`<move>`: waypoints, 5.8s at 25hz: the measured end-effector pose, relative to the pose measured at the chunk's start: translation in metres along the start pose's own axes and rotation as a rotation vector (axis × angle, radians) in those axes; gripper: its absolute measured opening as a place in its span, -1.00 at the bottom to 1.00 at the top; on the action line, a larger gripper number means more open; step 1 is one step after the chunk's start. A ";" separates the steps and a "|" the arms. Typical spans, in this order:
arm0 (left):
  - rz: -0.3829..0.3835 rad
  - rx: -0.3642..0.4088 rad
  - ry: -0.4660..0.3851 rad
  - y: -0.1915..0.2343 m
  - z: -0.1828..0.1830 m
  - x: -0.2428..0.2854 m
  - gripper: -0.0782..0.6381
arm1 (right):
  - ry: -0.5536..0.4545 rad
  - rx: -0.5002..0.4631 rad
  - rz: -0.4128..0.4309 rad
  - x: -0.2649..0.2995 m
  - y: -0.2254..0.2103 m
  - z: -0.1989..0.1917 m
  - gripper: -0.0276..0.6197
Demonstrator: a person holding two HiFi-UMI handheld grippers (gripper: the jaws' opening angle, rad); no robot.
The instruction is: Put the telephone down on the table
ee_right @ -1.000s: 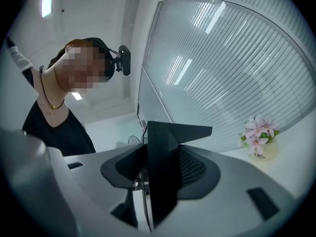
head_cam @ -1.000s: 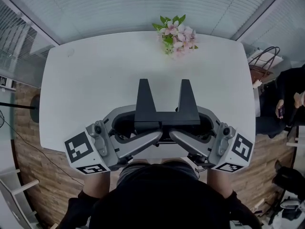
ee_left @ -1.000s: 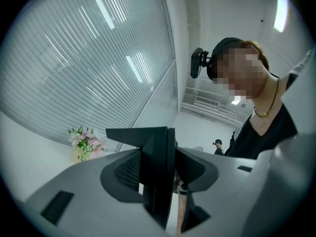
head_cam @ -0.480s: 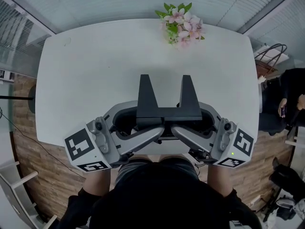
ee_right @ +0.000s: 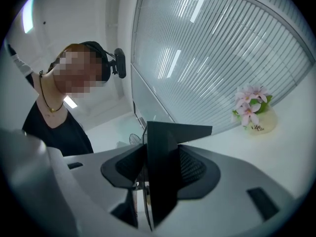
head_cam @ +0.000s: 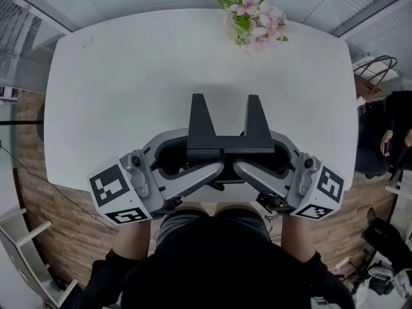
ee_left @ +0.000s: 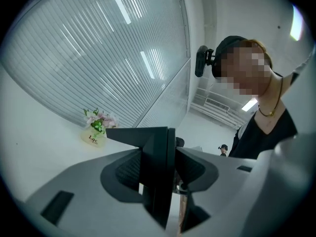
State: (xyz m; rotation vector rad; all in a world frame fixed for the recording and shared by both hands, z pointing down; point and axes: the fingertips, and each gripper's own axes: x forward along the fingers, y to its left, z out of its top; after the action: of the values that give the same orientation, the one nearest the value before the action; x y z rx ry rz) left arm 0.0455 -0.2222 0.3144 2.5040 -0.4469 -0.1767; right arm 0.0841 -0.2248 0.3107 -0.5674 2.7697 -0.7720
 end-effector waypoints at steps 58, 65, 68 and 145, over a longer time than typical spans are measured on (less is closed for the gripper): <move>0.079 -0.277 0.079 0.088 -0.057 0.009 -0.19 | 0.090 0.271 -0.128 0.011 -0.085 -0.065 -0.26; 0.091 -0.294 0.085 0.094 -0.061 0.009 -0.19 | 0.088 0.288 -0.139 0.012 -0.091 -0.070 -0.26; 0.100 -0.307 0.084 0.098 -0.062 0.010 -0.19 | 0.082 0.298 -0.145 0.013 -0.095 -0.071 -0.26; 0.208 -0.518 0.119 0.139 -0.080 0.015 -0.17 | 0.149 0.535 -0.227 0.021 -0.135 -0.095 -0.27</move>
State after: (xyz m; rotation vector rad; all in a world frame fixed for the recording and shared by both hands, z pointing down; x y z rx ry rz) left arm 0.0392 -0.2931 0.4592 1.9367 -0.5317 -0.0510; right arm 0.0781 -0.2971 0.4601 -0.7353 2.4782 -1.5919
